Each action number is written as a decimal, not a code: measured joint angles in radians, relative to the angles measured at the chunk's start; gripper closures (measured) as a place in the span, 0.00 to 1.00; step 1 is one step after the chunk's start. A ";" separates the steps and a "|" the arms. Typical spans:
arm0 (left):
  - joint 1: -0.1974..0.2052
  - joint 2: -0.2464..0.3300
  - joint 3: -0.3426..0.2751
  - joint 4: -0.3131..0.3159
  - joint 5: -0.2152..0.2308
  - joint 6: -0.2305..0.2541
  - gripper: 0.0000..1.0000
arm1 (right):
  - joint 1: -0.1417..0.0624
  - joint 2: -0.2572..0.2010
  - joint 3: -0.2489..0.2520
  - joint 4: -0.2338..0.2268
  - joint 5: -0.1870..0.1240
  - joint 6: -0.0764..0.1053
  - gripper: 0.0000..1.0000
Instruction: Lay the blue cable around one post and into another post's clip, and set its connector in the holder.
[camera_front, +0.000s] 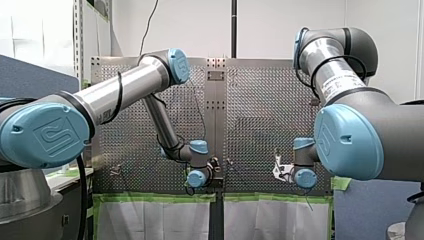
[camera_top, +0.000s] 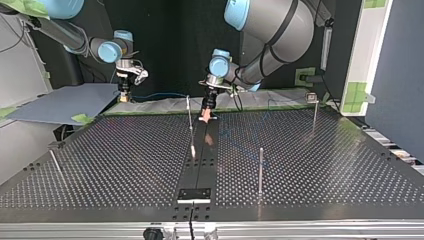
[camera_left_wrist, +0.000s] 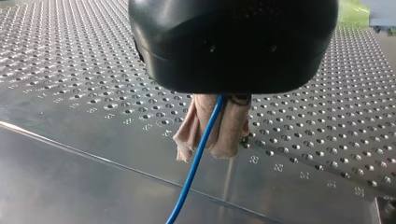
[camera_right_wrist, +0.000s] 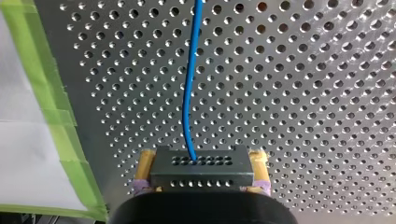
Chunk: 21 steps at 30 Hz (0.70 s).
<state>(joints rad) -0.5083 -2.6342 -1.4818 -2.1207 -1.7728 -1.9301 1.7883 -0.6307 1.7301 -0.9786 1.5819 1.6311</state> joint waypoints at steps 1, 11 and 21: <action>0.001 0.000 0.001 -0.001 0.001 0.000 1.00 | -0.001 0.001 -0.004 0.000 0.000 0.000 0.98; 0.003 0.001 0.003 -0.004 0.003 0.003 1.00 | -0.016 0.009 -0.072 0.012 -0.008 0.004 0.98; 0.005 0.001 0.004 -0.011 0.006 0.017 0.96 | -0.025 0.040 -0.127 0.056 -0.013 -0.002 0.98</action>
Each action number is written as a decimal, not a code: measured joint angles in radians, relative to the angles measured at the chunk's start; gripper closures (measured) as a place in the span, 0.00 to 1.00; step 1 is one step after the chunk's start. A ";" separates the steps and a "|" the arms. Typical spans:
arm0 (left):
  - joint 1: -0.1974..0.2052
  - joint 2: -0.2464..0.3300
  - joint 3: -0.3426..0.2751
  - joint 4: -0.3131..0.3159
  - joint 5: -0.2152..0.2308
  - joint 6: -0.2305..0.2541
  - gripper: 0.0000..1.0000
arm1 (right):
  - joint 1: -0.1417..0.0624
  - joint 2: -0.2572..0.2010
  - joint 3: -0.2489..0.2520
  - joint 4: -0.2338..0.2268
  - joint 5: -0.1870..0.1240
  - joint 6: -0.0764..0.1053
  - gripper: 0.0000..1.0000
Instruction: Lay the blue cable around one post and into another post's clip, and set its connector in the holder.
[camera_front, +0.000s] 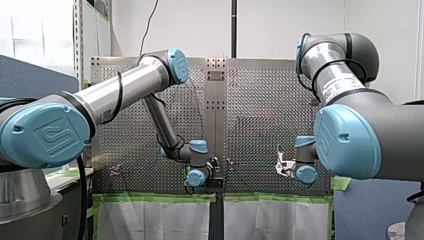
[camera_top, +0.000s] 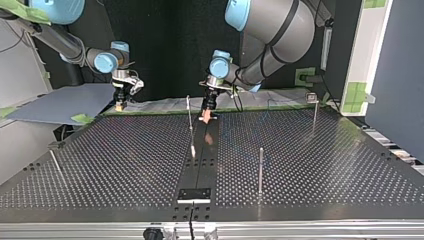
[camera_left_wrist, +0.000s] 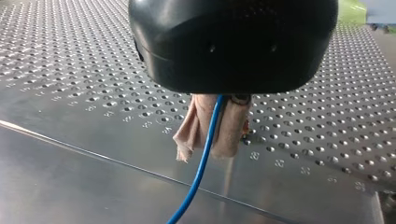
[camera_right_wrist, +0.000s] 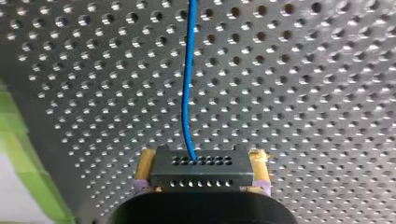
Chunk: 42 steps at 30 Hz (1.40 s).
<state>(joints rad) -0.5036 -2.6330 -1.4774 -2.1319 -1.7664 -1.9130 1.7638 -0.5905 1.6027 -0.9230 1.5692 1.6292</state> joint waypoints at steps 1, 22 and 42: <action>0.000 0.000 0.000 -0.004 0.000 0.004 0.78 | 0.000 0.004 -0.001 0.002 0.000 -0.001 0.98; -0.002 0.028 -0.021 -0.173 0.020 0.153 0.00 | 0.005 0.019 -0.005 0.023 0.000 -0.004 0.98; -0.044 0.142 -0.135 -0.267 0.060 0.290 0.00 | 0.006 0.023 -0.004 0.033 0.000 0.000 0.98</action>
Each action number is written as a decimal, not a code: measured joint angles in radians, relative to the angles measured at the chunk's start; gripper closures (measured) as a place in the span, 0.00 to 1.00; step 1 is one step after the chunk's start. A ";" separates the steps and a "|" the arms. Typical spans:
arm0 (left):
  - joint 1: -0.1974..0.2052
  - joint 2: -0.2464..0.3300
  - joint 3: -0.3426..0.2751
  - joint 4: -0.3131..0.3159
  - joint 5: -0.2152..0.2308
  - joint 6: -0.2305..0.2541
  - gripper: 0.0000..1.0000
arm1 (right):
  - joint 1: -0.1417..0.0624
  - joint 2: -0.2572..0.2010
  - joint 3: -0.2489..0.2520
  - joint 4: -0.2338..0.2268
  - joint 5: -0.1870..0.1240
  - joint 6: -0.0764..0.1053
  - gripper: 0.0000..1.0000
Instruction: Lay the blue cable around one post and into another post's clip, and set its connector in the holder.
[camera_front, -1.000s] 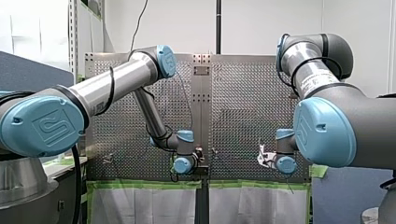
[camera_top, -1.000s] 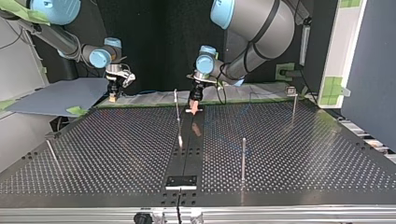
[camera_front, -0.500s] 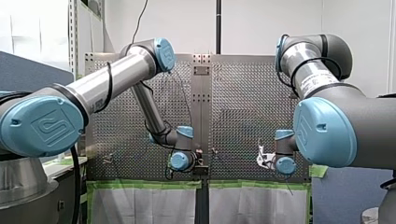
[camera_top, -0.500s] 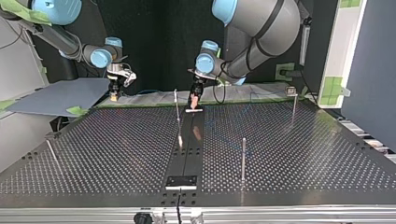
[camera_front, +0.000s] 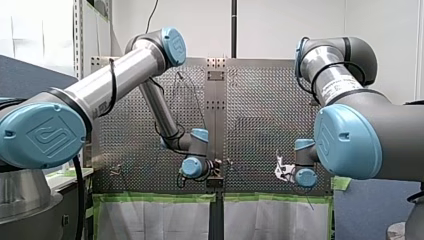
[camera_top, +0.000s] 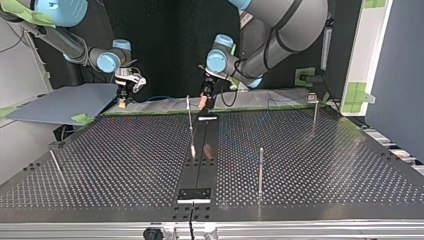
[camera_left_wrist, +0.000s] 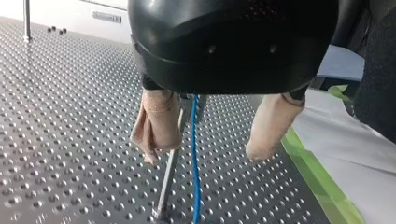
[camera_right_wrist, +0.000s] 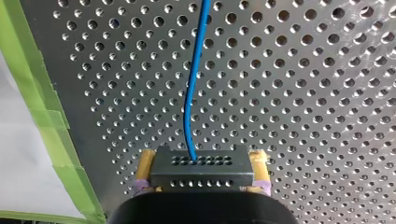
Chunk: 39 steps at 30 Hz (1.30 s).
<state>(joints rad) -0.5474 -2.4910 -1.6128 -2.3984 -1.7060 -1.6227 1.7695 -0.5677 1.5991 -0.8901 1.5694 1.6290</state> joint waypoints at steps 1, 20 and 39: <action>-0.001 0.001 0.000 0.000 0.000 0.000 0.00 | 0.000 0.000 0.000 0.000 0.000 0.000 0.98; -0.054 0.137 -0.072 0.024 0.033 -0.030 0.00 | -0.004 0.002 -0.001 0.001 0.000 0.009 0.98; -0.083 0.161 -0.070 0.023 0.046 -0.058 0.00 | -0.005 0.002 0.000 -0.001 -0.006 0.017 0.98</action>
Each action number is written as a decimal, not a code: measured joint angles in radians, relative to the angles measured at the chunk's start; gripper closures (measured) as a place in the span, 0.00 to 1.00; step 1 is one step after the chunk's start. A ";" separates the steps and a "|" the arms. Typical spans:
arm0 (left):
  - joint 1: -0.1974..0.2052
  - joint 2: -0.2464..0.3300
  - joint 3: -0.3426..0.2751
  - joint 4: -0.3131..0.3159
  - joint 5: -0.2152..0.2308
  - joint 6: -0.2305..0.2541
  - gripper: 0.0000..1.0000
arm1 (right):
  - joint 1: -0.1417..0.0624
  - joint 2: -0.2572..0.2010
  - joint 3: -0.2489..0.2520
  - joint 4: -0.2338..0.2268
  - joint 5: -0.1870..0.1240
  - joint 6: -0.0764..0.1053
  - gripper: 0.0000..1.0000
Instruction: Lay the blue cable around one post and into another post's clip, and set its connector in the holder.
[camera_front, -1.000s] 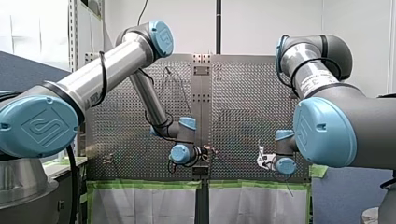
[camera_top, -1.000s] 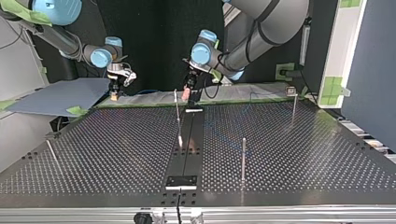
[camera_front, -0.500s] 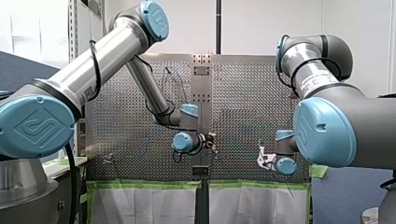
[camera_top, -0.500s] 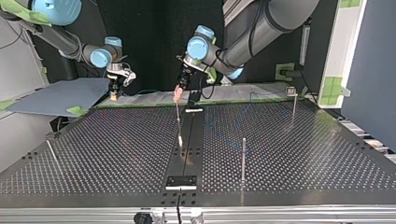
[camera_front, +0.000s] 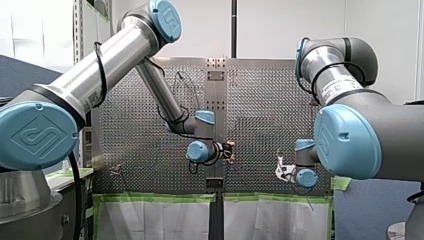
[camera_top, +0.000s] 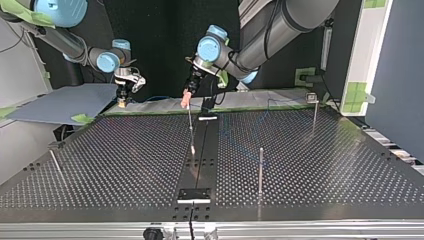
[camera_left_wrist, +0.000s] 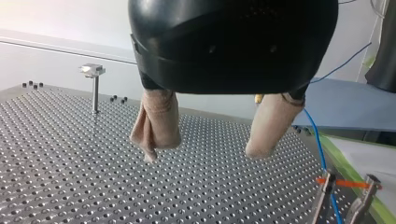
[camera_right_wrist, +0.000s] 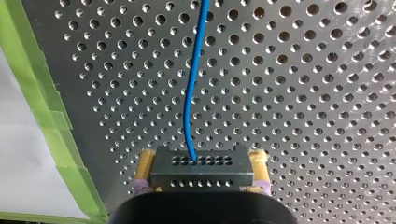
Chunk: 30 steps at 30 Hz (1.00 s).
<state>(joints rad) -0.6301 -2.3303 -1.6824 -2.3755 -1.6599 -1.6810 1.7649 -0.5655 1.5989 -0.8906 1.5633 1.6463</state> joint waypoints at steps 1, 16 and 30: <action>-0.001 0.000 0.000 0.000 0.000 -0.002 0.00 | 0.000 0.000 0.000 0.000 0.000 0.000 0.98; -0.018 -0.001 0.000 -0.012 0.005 -0.058 0.00 | 0.000 0.001 0.000 0.002 -0.001 0.001 0.98; -0.026 -0.002 -0.001 -0.130 -0.032 -0.107 0.00 | 0.000 0.002 0.000 0.007 -0.002 0.001 0.98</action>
<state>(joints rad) -0.6558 -2.3319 -1.6834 -2.5050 -1.6922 -1.7882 1.7645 -0.5639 1.5989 -0.8840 1.5617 1.6478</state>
